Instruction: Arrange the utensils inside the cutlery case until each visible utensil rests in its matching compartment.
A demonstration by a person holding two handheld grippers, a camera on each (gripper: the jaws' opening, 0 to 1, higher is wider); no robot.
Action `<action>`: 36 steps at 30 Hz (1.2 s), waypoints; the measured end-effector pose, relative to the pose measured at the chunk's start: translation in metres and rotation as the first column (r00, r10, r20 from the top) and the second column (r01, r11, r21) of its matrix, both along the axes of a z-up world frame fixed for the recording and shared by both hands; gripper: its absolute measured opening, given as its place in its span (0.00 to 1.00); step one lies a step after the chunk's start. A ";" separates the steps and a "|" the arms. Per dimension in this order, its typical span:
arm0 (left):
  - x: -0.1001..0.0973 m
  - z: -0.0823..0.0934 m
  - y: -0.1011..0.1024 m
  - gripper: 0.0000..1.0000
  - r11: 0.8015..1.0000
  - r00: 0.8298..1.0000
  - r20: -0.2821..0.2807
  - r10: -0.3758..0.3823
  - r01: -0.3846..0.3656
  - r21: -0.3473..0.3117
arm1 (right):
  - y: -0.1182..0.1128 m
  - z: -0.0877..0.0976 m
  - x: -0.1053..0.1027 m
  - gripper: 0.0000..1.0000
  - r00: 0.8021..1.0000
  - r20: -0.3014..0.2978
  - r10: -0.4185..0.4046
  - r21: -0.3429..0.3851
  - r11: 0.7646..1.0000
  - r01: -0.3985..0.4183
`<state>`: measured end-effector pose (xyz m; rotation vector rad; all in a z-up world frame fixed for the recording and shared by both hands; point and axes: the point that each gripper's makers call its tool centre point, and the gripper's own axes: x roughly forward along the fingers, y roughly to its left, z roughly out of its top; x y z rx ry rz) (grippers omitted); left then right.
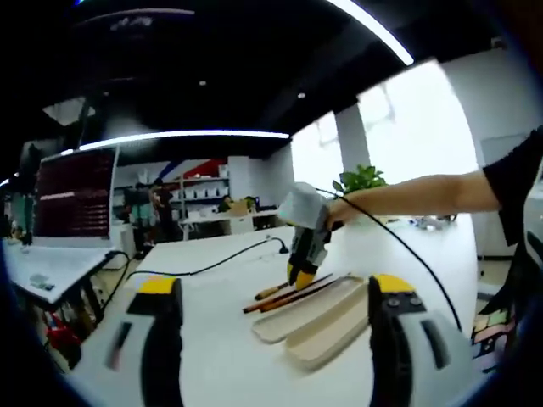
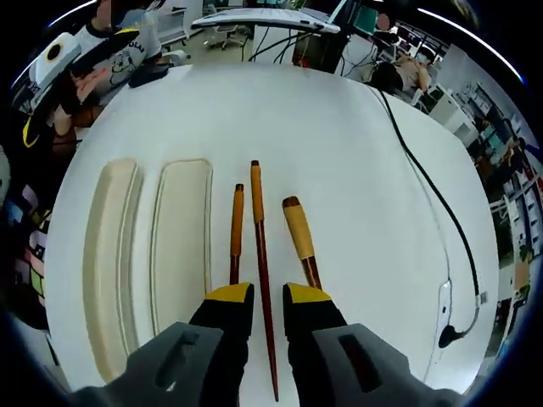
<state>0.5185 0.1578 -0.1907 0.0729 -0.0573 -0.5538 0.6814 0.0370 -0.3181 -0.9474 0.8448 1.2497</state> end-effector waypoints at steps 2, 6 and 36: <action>0.000 0.000 -0.001 0.97 1.000 1.000 0.000 -0.004 0.004 0.006 | 0.002 -0.002 -0.003 0.13 1.000 -0.024 0.005 -0.010 1.000 -0.005; 0.001 -0.002 0.000 0.97 1.000 1.000 -0.008 0.002 -0.002 0.005 | -0.002 -0.012 -0.008 0.12 0.999 -0.038 0.023 -0.080 0.996 -0.026; 0.000 -0.002 0.006 0.96 1.000 1.000 0.009 0.004 -0.004 -0.018 | 0.003 -0.016 -0.020 0.03 0.993 -0.104 0.047 -0.264 0.962 -0.073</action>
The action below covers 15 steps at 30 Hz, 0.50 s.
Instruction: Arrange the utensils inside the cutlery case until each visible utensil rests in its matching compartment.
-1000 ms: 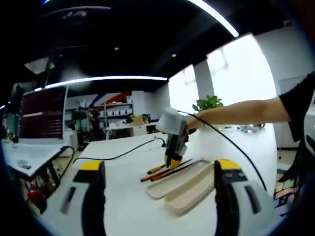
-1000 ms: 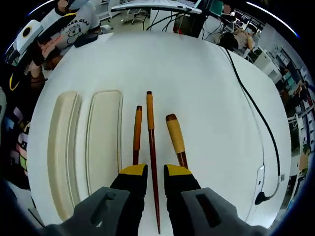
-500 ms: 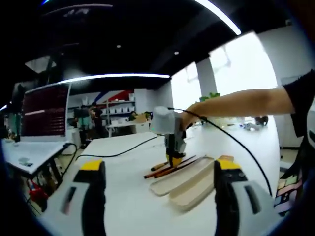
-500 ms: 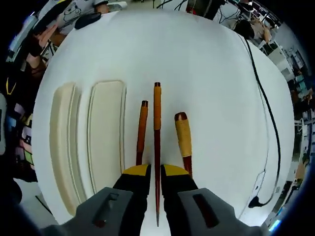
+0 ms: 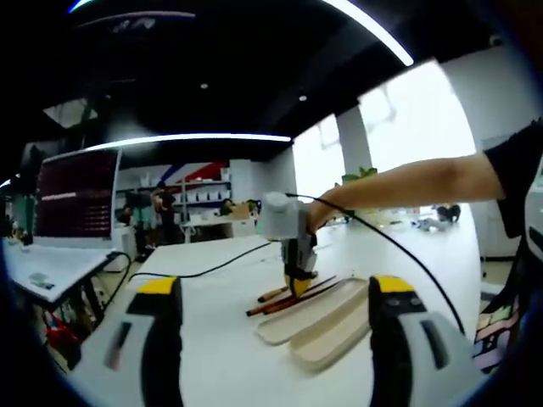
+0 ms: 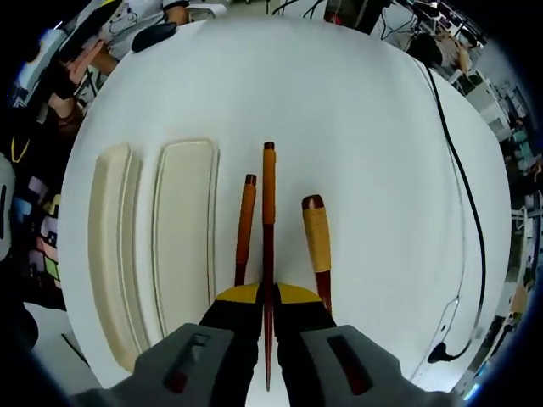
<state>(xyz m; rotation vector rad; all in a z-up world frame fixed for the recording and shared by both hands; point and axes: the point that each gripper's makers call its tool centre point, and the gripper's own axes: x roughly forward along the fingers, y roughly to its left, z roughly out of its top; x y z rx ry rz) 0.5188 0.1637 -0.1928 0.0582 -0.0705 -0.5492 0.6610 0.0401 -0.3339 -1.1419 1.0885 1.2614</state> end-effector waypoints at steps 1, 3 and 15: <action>0.001 -0.002 0.000 0.96 1.000 1.000 -0.008 -0.001 0.001 0.006 | 0.000 0.000 0.000 0.03 1.000 0.009 -0.002 -0.002 1.000 0.002; 0.003 -0.008 -0.001 0.95 1.000 1.000 -0.020 0.007 -0.006 0.024 | -0.001 0.001 0.000 0.03 1.000 0.031 0.003 -0.005 1.000 -0.003; 0.002 0.004 0.010 0.91 0.999 0.999 0.015 0.042 -0.042 -0.007 | 0.000 0.004 0.005 0.02 0.996 0.085 0.018 -0.017 1.000 -0.016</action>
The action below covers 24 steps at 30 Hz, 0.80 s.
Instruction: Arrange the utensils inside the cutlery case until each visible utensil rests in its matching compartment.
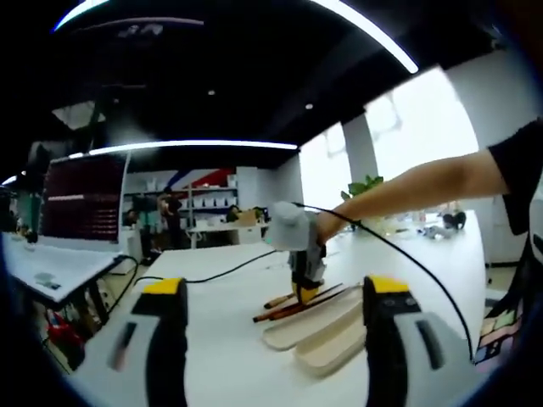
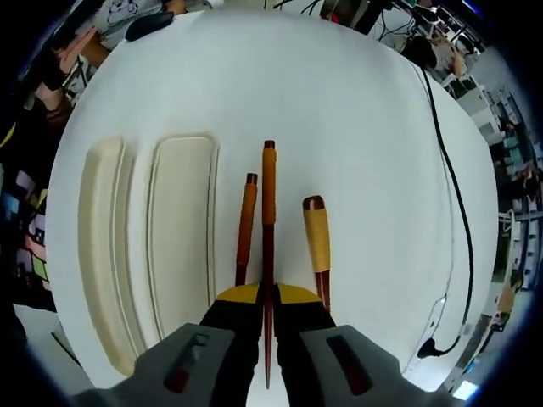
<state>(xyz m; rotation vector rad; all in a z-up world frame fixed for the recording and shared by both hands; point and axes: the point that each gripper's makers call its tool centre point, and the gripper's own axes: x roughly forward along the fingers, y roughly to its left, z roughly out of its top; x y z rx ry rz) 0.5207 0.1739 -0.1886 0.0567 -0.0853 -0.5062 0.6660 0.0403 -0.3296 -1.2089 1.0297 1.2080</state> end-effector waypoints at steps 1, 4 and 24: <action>0.001 -0.003 -0.001 0.91 1.000 1.000 -0.014 -0.008 0.008 0.002 | 0.000 0.001 0.001 0.02 1.000 0.000 0.021 0.012 1.000 -0.021; 0.001 -0.003 -0.003 0.93 1.000 1.000 -0.023 -0.016 0.016 -0.001 | 0.000 0.001 0.003 0.02 0.995 -0.063 -0.077 0.051 0.995 0.080; 0.002 -0.007 -0.009 0.95 0.998 0.998 -0.027 -0.049 0.049 0.026 | 0.008 0.031 0.001 0.01 0.999 -0.018 -0.042 0.088 0.995 0.043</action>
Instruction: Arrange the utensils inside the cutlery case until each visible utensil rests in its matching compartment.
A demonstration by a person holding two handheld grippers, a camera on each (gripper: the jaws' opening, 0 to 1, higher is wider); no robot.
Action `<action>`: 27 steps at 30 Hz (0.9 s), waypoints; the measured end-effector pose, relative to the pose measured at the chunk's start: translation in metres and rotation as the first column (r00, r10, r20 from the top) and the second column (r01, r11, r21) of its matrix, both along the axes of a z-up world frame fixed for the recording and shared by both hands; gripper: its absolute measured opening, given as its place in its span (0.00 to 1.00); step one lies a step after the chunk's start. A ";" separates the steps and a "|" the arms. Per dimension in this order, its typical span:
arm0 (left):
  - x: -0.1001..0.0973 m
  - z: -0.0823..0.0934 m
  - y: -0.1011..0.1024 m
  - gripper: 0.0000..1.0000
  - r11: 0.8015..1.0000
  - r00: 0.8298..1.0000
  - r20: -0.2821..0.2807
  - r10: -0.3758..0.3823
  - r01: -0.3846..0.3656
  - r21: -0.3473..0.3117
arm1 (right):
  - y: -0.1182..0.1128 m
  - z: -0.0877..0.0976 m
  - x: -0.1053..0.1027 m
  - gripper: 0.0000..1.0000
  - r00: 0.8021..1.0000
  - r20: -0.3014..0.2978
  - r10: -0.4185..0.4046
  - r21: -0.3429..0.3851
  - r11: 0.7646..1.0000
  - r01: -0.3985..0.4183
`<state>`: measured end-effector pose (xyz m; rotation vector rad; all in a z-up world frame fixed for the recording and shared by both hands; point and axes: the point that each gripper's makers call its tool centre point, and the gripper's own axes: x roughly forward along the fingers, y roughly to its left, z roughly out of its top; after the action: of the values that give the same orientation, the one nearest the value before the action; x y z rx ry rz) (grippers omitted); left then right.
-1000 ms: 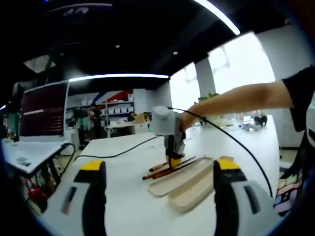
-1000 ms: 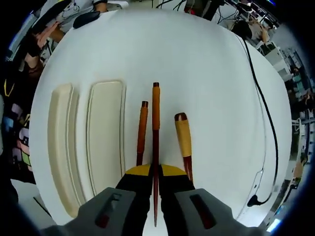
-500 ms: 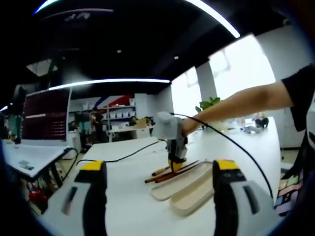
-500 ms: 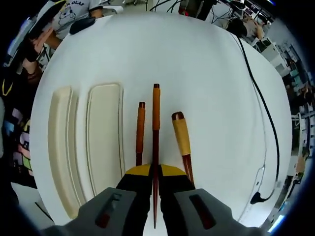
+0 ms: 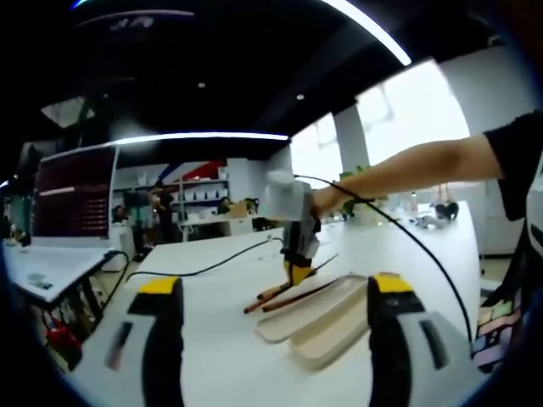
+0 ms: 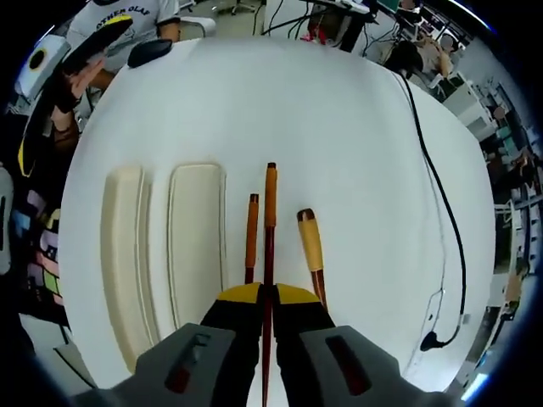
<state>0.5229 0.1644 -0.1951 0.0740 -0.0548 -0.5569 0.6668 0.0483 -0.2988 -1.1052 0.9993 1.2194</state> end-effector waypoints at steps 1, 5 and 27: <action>0.000 -0.001 0.000 0.95 1.000 1.000 -0.002 0.000 0.000 0.000 | 0.001 0.002 -0.002 0.01 1.000 -0.002 0.000 0.004 1.000 0.000; 0.000 -0.003 -0.001 0.95 1.000 1.000 -0.011 0.000 0.000 0.001 | 0.003 0.009 -0.013 0.01 1.000 0.004 -0.002 0.044 0.999 0.002; 0.009 -0.020 0.018 0.95 0.998 0.997 -0.054 0.060 -0.059 0.022 | -0.008 0.044 -0.047 0.01 0.998 -0.009 -0.057 0.312 0.948 0.057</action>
<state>0.5322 0.1821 -0.2150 0.0794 0.0065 -0.4997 0.6199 0.0406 -0.2546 -0.8221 0.7985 1.2794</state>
